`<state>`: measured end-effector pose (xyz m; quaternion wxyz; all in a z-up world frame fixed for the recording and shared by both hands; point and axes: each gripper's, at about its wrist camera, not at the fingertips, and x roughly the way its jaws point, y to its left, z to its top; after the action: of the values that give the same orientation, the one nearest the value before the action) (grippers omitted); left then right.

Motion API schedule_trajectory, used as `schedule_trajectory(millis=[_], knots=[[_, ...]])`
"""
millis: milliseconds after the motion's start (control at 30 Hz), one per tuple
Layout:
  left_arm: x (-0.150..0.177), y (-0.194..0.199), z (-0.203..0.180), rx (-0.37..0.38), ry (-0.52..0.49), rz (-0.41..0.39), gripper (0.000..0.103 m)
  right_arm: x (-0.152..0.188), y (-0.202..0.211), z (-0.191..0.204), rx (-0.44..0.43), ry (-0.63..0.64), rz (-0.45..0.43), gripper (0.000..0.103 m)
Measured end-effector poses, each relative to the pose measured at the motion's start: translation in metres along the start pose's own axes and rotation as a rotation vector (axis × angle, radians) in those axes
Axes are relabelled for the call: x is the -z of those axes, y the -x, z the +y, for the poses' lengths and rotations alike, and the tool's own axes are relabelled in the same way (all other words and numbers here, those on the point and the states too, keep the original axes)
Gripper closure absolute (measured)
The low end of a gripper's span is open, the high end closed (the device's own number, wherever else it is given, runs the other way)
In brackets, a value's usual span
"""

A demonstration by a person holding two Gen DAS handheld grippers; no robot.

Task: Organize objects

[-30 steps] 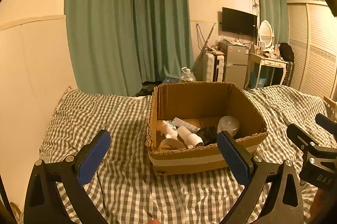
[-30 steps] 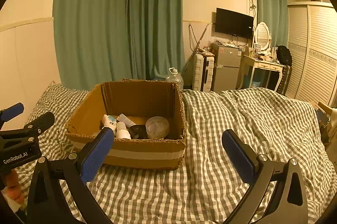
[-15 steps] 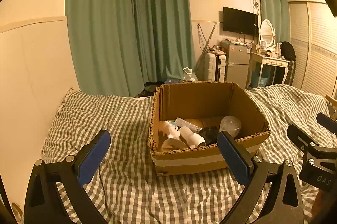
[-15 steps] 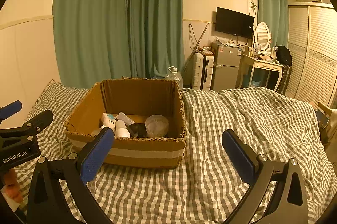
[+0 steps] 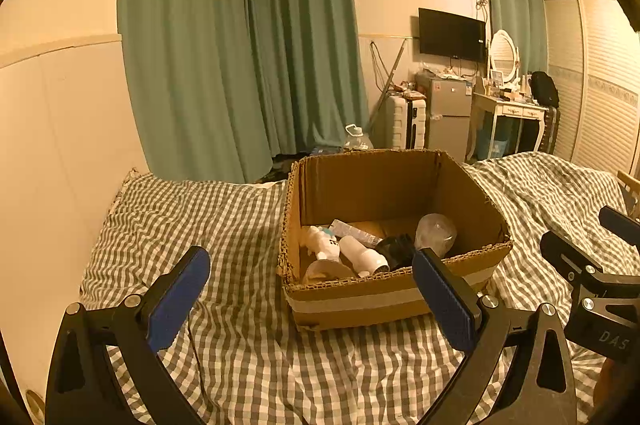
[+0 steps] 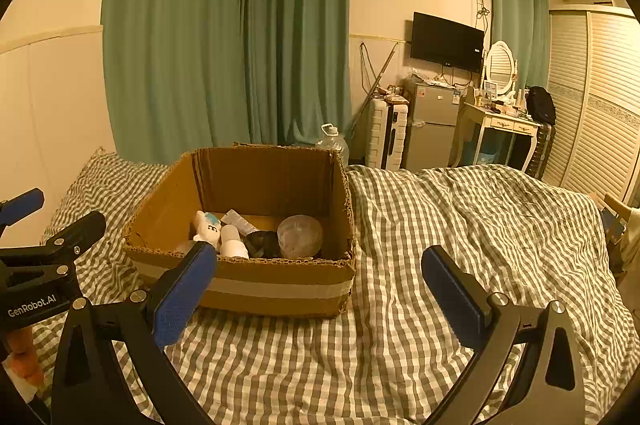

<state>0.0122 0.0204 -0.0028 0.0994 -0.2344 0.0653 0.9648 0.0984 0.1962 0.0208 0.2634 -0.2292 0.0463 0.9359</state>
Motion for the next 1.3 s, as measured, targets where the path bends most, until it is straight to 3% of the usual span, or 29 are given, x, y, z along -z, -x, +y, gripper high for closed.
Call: schedule_trajectory(millis=[1300], knots=[[0.0029, 0.0005, -0.007, 0.014, -0.027, -0.004, 0.0, 0.004, -0.0047, 0.0015, -0.008, -0.001, 0.024, 0.0]])
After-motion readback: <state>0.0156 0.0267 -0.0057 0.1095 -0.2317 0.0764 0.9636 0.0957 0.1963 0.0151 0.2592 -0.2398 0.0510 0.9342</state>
